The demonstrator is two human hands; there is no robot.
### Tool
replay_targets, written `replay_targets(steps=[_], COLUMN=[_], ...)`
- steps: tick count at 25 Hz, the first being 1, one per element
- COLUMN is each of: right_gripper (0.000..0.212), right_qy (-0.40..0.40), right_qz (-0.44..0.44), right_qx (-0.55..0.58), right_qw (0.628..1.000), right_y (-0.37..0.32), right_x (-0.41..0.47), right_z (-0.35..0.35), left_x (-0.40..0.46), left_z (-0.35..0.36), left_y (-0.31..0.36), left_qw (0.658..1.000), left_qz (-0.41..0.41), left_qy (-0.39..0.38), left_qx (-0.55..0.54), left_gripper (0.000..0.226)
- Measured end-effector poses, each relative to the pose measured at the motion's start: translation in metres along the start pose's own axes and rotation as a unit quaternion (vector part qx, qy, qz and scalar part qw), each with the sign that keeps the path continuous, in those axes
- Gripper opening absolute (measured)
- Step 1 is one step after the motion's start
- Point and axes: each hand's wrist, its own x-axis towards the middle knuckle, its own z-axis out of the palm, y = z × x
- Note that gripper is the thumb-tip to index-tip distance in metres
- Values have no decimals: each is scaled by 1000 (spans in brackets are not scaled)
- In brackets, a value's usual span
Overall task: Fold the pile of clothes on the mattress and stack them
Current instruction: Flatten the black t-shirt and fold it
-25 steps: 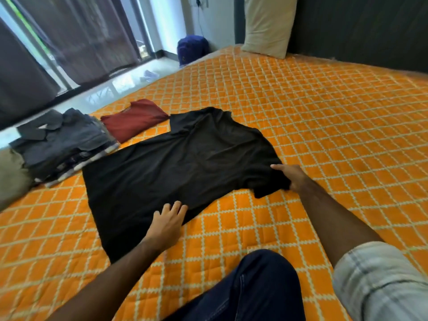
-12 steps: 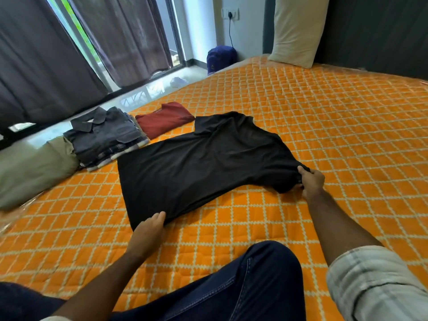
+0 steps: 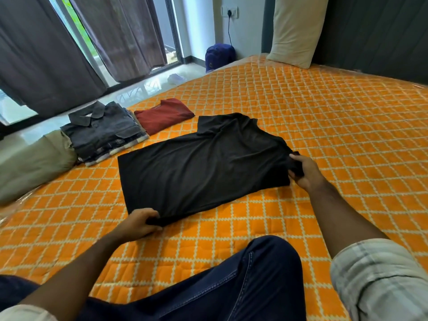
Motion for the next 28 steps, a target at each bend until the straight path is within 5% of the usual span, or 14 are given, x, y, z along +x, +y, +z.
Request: replay_targets(steps=[5,10,12,14,16,19,22,25,28], right_gripper=[11,31,59,69,62,55,53,37,42], right_qy=[-40,-23,-40,-26,0,-111,-210,-128,-106], right_qz=[-65,-93,-84,-100,-187,-376,-405,-421,-394], right_qx=[92,104,68,-99,-352,-621,-769,-798,-828], right_qw=[993,990,993,990,917,678,447,411,385], right_y=[-44,-62,-49,-26,9,68,103,109,104], right_x=[25,83,108,115,117,99,68,61,60], right_z=[93,180,201,195,178,143,131,141,154], left_x=[29,67,79,79,80,71,53,45,32], left_z=[-48,-71,-67,-53,-34,6,28,16,-10], left_y=[-24,-80,-106,-106,-85,-36,-31,-45,-46], left_qw=[990,973,955,942,951,962,961,954,949], left_qz=[-80,-152,-223,-235,-126,93,40,-1,-1], left_qy=[88,152,178,235,260,128,70,70,-11], left_qx=[-70,-87,-78,40,111,225,266,291,316], left_gripper=[6,14,23,37,42,50,54,55,48])
